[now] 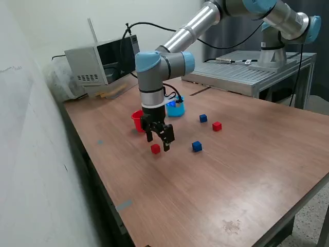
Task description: Place red objects in the red bin, and blue objects in the blue bin.
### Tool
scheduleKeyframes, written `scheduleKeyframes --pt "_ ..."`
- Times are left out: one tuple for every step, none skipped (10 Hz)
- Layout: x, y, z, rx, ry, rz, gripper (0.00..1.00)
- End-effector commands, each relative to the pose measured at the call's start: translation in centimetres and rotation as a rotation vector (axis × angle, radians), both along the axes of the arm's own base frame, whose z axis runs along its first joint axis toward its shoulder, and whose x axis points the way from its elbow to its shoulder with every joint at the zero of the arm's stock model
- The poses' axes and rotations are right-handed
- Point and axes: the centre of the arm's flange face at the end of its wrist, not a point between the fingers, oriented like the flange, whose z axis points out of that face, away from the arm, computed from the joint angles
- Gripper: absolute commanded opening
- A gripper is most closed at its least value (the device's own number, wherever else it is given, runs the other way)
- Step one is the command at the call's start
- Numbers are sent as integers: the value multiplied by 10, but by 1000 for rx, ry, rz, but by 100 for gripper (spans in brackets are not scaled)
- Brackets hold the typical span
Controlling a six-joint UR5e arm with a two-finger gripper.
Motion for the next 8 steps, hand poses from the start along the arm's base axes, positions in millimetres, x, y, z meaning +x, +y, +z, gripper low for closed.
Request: scheduleKeyframes --pt "-3 13 -4 1 -2 -10 100" --pt "-4 16 -3 1 1 -13 100" --pt "-5 17 -2 1 9 -15 100" --pt "-5 17 -2 0 9 -15 100" --pt "-4 17 -2 -3 8 -16 100" --pt "-4 15 -3 -7 6 -14 100" --pt "-3 15 -4 -10 3 -14 100" --pt "-2 12 -6 -10 -2 -12 100"
